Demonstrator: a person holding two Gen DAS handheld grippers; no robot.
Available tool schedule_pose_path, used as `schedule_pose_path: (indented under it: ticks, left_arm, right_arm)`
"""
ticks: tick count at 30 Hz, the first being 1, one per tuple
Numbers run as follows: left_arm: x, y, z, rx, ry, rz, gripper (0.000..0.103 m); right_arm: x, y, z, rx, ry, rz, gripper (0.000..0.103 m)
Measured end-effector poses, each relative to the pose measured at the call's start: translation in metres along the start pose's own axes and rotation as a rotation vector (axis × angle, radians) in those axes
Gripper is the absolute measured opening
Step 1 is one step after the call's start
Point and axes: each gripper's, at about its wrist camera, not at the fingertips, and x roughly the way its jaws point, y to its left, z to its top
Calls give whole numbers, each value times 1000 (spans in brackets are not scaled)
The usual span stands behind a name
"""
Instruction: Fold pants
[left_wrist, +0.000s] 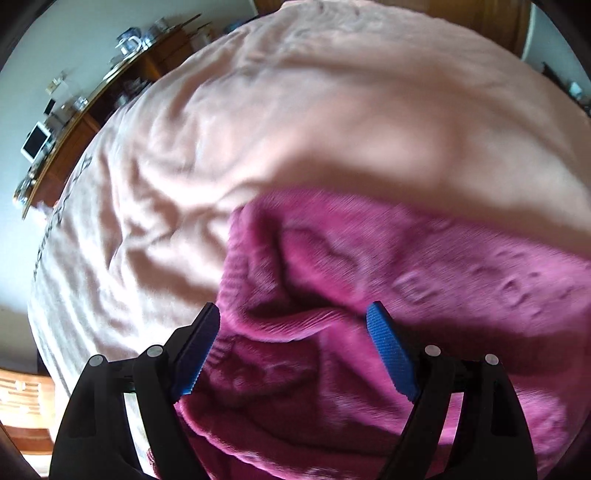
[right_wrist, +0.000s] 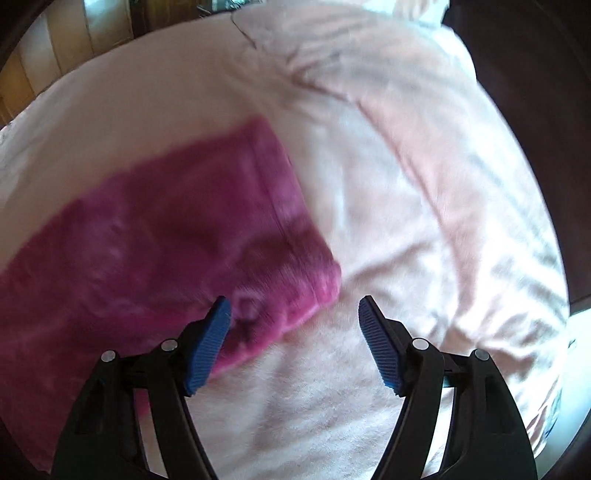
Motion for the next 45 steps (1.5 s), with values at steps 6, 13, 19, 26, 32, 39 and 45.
schedule_pose_path:
  ticks: [6, 13, 19, 26, 32, 39, 45]
  left_arm:
    - [-3, 2, 26, -139, 29, -125, 82]
    - [20, 16, 50, -379, 138, -273, 81]
    - [41, 24, 76, -564, 205, -283, 81]
    - [81, 21, 81, -726, 349, -194, 79]
    - [70, 16, 80, -737, 326, -168, 27]
    - [22, 33, 41, -752, 278, -340, 12]
    - [-4, 54, 3, -744, 292, -389, 12]
  right_arm:
    - [-9, 41, 41, -26, -51, 63, 73]
    - [-7, 102, 25, -94, -67, 114, 73]
    - [4, 125, 5, -98, -39, 119, 73]
    - [-5, 136, -19, -105, -35, 116, 73]
    - [-8, 125, -21, -85, -40, 109, 73]
    - [-11, 88, 5, 99, -18, 169, 73]
    - [-1, 69, 51, 257, 13, 230, 73]
